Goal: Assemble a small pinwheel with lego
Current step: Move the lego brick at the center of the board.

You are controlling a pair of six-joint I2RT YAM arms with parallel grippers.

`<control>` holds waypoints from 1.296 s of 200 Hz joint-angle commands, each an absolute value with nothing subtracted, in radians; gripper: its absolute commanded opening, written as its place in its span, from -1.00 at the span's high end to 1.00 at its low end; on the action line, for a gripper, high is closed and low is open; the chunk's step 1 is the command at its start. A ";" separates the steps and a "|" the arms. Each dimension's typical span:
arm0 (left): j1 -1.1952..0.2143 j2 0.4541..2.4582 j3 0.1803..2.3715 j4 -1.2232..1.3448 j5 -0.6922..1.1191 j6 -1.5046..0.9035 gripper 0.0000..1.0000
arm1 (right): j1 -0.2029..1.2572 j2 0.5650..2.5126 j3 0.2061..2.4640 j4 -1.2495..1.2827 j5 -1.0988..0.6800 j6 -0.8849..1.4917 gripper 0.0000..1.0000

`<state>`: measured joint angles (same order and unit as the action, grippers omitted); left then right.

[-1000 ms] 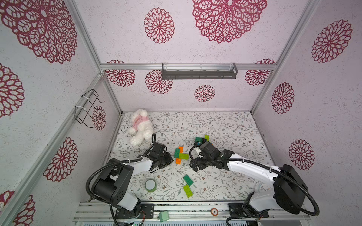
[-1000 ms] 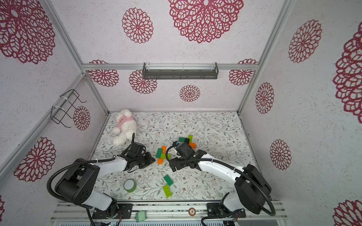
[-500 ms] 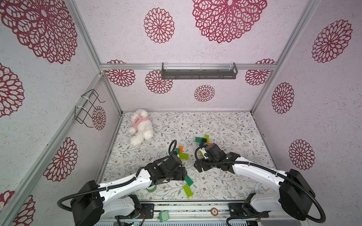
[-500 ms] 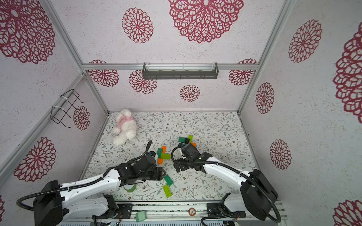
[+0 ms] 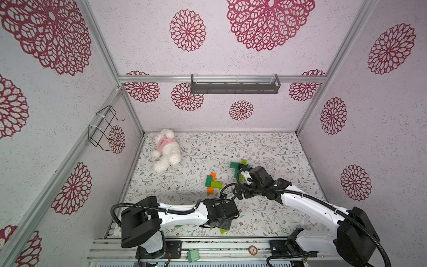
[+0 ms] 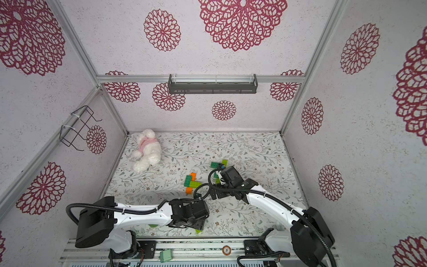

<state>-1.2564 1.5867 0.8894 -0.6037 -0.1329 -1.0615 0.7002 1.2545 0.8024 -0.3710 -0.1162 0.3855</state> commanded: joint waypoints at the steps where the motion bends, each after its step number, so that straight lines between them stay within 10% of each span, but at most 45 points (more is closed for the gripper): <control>1: -1.271 1.611 0.896 -0.597 -0.153 -1.139 -0.30 | 0.689 1.217 0.793 -0.401 -0.140 0.390 -0.98; 132: -1.189 1.684 0.897 -0.637 -0.187 -1.242 0.54 | 0.631 1.229 0.813 -0.445 -0.174 0.335 -0.98; 231: -1.013 1.821 1.177 -0.683 -0.170 -0.693 0.46 | 0.508 1.253 0.806 -0.350 -0.186 0.334 -0.97; 259: -0.992 1.803 1.168 -0.672 -0.166 -0.634 0.10 | 0.492 1.260 0.802 -0.317 -0.187 0.347 -0.98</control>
<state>-1.0080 1.8172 1.1740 -0.6453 -0.1501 -0.7494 0.5060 1.2560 0.7853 -0.3626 -0.1806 0.3408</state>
